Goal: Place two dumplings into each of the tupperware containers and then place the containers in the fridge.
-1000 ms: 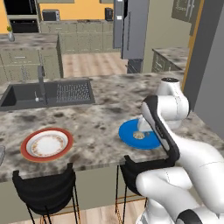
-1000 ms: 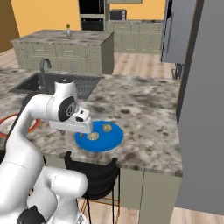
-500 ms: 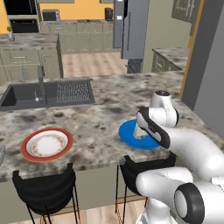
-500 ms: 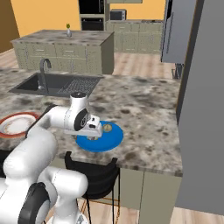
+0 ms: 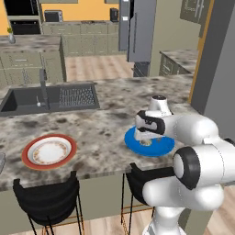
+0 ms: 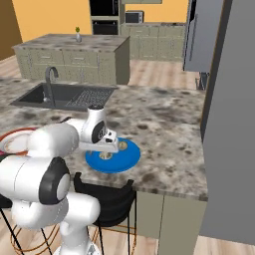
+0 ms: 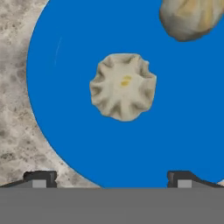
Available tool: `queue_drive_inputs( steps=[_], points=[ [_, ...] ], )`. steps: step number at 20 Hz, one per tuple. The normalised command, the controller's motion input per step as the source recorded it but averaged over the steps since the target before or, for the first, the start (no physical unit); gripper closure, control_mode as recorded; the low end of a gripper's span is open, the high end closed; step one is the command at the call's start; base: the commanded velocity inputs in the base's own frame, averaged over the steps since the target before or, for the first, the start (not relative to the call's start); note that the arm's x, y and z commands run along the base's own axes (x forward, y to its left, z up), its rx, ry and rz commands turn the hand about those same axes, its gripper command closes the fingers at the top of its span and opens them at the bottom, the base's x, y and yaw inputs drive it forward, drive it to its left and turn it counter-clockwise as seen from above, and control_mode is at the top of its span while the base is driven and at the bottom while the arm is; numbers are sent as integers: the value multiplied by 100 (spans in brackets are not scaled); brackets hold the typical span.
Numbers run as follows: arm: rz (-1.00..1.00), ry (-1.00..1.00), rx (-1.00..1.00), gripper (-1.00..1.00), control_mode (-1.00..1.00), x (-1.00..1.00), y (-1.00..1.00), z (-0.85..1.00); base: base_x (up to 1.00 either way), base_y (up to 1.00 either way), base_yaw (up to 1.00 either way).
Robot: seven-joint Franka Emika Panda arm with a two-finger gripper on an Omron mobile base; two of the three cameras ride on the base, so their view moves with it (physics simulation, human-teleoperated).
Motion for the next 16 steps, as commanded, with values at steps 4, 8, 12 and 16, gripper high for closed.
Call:
queue_drive_inputs(
  steps=[4,8,12,16],
  points=[
    [0,1,0,-100,-100,33,-1,-21,0,0,0],
    [0,0,0,-100,-100,35,0,-59,0,0,0],
    [0,0,0,-100,-100,36,0,-28,0,0,0],
    [0,0,0,-100,-100,26,0,-20,0,0,0]
  ],
)
